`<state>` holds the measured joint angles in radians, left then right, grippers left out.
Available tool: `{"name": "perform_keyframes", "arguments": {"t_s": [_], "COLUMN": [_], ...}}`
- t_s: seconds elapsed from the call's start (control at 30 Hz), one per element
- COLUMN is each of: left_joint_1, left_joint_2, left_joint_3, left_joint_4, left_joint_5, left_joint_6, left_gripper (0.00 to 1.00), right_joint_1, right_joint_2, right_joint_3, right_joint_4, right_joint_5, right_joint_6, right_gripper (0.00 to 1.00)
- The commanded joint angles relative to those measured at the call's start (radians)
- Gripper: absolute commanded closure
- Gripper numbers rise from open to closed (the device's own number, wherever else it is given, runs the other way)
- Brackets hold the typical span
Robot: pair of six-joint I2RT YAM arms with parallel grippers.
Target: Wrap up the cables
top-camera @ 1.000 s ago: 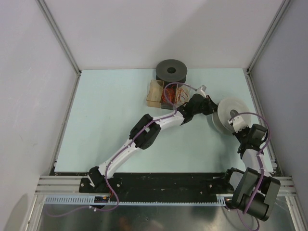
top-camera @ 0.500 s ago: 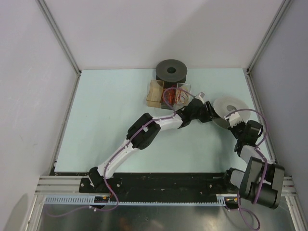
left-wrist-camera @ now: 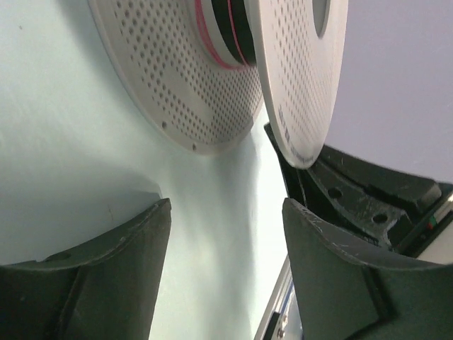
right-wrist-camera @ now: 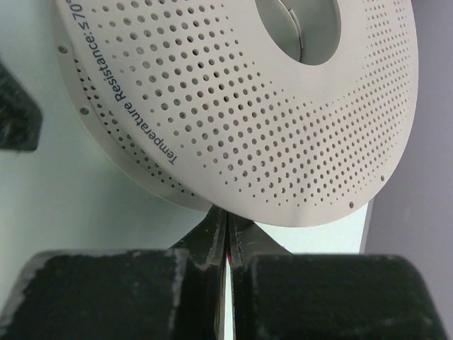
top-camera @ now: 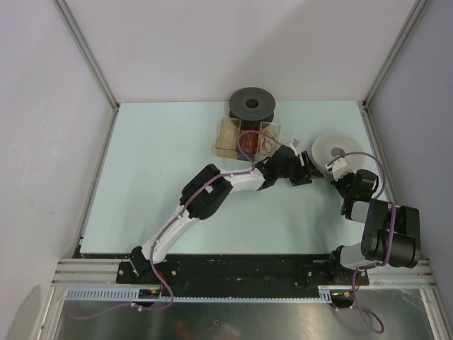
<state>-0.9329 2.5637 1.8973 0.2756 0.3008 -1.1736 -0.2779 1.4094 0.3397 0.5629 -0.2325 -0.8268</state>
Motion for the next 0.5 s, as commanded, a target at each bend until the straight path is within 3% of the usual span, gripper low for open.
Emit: {"name": "perform_keyframes", "arguments": {"t_s": [0.0, 0.17, 0.47], "left_joint_1": [-0.001, 0.001, 0.023], "left_joint_2": [-0.111, -0.198, -0.393], "left_joint_3": [-0.056, -0.160, -0.394], "left_joint_4": [0.001, 0.031, 0.068], "left_joint_5": [0.040, 0.042, 0.069], "left_joint_6": [0.031, 0.069, 0.155], "left_gripper": [0.29, 0.27, 0.26], "right_joint_1": [0.011, 0.018, 0.063], "right_joint_2": [0.046, 0.101, 0.241], "right_joint_3": [0.061, 0.099, 0.217], "right_joint_4": [0.102, 0.124, 0.187], "right_joint_5": [-0.002, -0.003, 0.019], "right_joint_6": [0.006, 0.011, 0.037], "right_gripper": [0.96, 0.90, 0.88]}}
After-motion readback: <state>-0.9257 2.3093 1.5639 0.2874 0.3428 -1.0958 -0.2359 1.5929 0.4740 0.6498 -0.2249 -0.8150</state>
